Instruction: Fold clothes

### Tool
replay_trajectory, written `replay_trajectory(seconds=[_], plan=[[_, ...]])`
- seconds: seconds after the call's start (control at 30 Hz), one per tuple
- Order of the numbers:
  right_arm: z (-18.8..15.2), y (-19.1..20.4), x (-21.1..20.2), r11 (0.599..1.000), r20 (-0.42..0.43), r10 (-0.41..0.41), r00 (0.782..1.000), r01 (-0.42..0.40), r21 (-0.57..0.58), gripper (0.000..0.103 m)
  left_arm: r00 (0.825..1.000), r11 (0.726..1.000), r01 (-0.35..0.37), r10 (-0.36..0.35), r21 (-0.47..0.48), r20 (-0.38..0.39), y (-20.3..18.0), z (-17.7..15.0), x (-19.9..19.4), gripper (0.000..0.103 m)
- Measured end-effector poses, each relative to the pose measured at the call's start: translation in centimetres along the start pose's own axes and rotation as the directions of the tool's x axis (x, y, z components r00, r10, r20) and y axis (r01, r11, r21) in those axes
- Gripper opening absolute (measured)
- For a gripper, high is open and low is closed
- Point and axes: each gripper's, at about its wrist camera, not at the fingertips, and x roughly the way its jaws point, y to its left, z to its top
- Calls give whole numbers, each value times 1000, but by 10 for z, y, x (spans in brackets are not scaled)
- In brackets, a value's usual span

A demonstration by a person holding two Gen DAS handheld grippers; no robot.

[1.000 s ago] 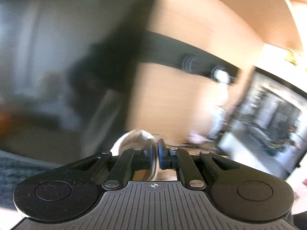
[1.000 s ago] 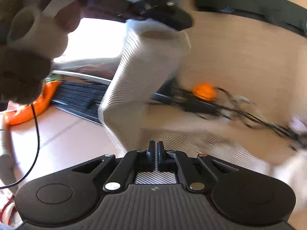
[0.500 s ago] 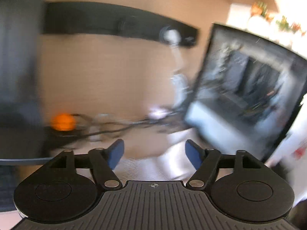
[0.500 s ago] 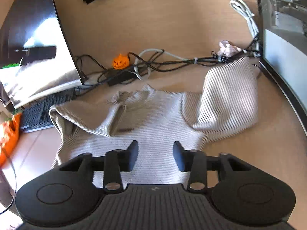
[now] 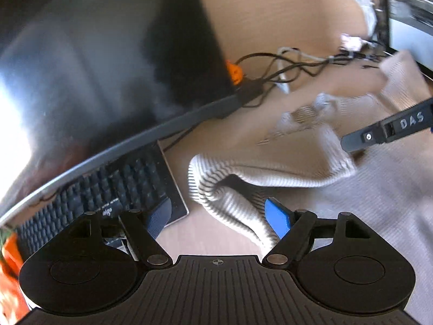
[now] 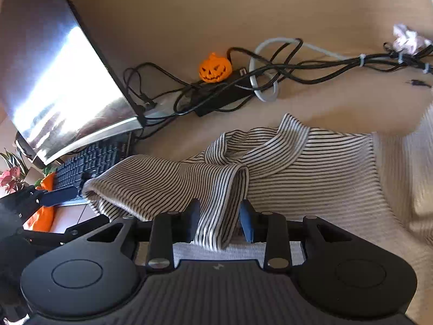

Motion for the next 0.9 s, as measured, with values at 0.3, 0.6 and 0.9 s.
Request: replay_trajectory(seconds=[0.3, 0.6, 0.9], plan=[[13, 7, 0, 997, 45, 53, 998, -50, -64, 4, 1000, 998, 16, -15, -62, 19, -6, 16, 39, 34], [11, -25, -59, 955, 106, -217, 970, 234, -185, 5, 957, 962, 263, -270, 74, 104, -58, 19, 13, 35], [-8, -38, -72, 933, 123, -300, 946, 318, -167, 22, 939, 938, 343, -341, 52, -31, -71, -5, 31, 65]])
